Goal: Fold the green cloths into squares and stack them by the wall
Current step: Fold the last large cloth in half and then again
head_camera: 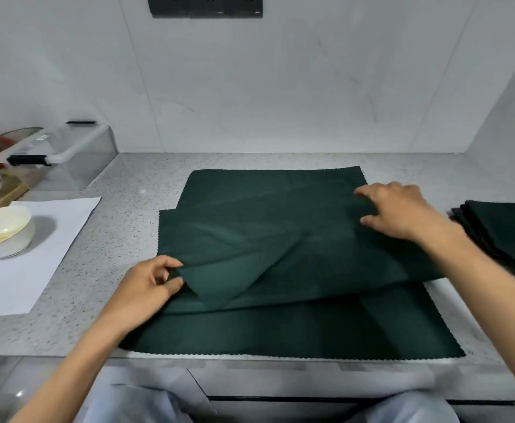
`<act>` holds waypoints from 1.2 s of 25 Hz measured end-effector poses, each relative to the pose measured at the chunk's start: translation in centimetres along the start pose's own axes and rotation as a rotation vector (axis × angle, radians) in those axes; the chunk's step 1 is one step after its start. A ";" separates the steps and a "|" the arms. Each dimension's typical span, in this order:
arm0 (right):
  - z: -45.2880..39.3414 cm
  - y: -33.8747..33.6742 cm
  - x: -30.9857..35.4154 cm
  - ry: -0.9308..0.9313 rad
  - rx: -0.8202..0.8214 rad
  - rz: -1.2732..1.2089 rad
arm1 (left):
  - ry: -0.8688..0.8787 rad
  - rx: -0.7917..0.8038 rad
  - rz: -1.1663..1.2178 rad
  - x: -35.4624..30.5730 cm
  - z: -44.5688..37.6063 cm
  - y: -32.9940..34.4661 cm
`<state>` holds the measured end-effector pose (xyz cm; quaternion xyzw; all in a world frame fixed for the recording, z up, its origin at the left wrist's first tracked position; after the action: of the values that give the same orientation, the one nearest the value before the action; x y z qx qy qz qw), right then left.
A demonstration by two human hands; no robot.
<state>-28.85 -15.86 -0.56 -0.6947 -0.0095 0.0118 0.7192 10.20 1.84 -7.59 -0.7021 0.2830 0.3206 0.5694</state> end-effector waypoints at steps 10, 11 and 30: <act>8.7 8.9 -0.5 -0.243 -0.291 -0.027 | 0.447 0.058 -0.313 -0.9 0.3 1.6; 8.7 8.3 -0.2 -0.195 -0.355 0.019 | 0.496 0.029 -0.394 -1.4 -1.3 2.1; -3.7 5.4 -1.2 0.036 -0.065 -0.070 | -0.015 0.026 -0.040 -0.4 -4.1 1.0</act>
<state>-29.92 -19.40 -6.10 -0.7172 -0.0209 -0.0262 0.6961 9.72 -2.36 -7.32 -0.6978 0.2686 0.3108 0.5868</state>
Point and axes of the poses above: each hand's wrist, its own z-axis away from the middle knuckle, its own y-axis out of the palm, x = y × z, the point moved 4 cm from there along -z, towards the middle knuckle, and after that the axes turned 15 degrees about y, right-handed, at the moved point
